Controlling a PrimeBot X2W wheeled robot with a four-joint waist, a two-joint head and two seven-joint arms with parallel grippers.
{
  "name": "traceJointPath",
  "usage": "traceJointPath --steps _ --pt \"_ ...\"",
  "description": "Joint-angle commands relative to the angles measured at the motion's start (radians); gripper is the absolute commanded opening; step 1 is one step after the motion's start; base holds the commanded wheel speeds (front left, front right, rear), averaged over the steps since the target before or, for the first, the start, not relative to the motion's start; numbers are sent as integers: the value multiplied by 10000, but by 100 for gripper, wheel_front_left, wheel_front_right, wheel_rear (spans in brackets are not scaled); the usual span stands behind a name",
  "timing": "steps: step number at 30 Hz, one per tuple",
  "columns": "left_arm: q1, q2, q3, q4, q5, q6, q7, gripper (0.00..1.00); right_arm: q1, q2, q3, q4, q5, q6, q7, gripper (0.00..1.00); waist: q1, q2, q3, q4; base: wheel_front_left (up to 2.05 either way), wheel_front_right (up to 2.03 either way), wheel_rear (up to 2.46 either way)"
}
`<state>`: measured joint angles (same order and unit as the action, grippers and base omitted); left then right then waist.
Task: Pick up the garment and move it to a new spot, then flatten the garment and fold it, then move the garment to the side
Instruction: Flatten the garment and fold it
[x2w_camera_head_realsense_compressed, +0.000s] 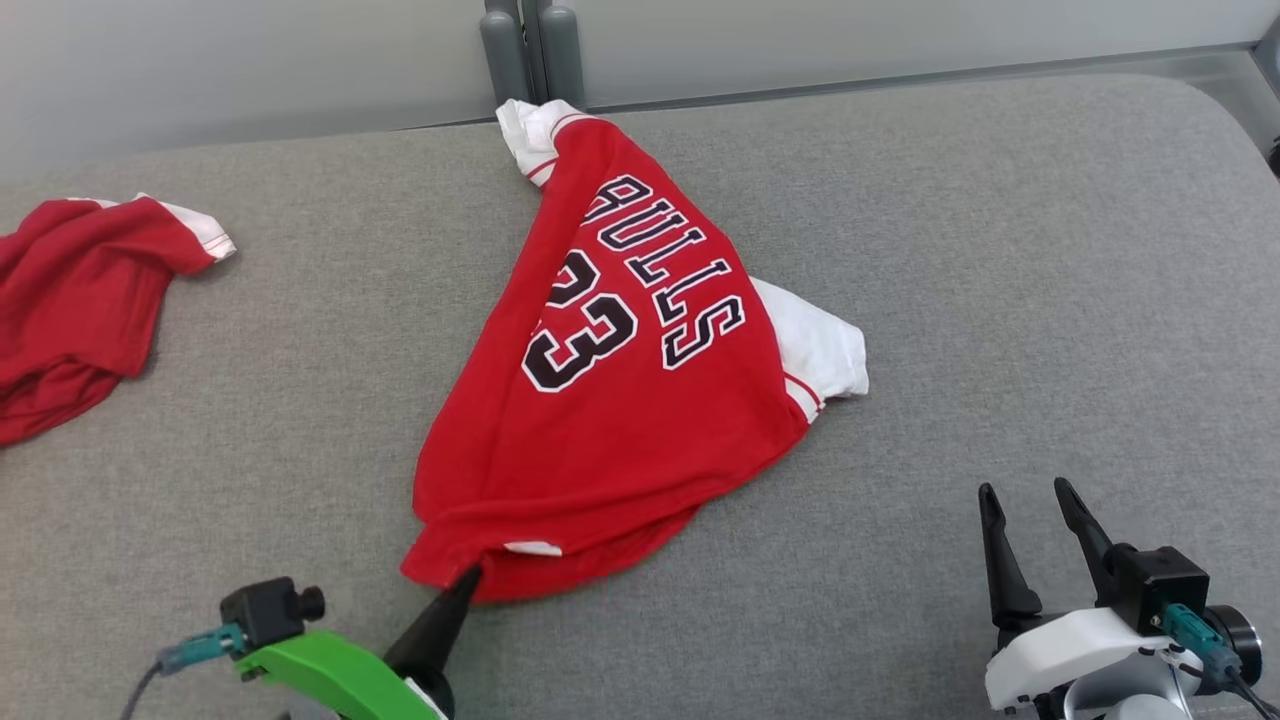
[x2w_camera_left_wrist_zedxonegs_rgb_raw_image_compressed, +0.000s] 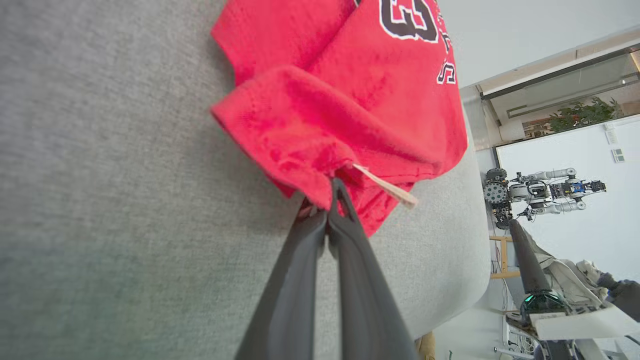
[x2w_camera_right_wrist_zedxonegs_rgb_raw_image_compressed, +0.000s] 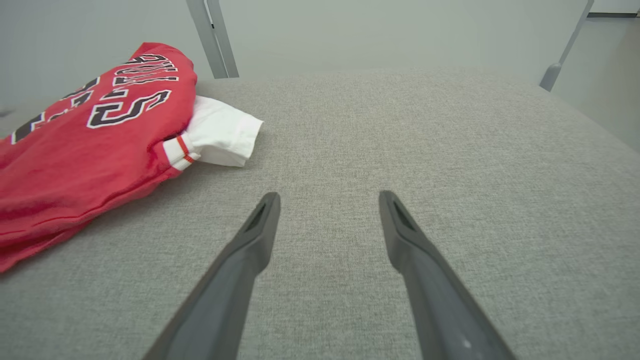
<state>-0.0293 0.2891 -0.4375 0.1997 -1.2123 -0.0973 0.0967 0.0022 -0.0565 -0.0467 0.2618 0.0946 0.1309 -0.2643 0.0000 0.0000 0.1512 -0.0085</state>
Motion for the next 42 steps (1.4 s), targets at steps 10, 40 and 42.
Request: traceJointPath --steps 10,40,42 --pt "-1701 1985 1438 -2204 -1208 -281 1134 0 -369 10 389 103 18 -3 0 100 0 0 -438 -59 0 0 0" --pt "-3306 5567 -1396 -4780 -2996 -342 4522 0 -118 53 -152 162 223 -3 0 100 0 0 -246 -287 0 0 0" --pt "-2348 5740 -1543 -4836 -3103 -342 4178 0 -161 50 -135 158 192 -3 0 100 0 0 -266 -47 0 0 0"
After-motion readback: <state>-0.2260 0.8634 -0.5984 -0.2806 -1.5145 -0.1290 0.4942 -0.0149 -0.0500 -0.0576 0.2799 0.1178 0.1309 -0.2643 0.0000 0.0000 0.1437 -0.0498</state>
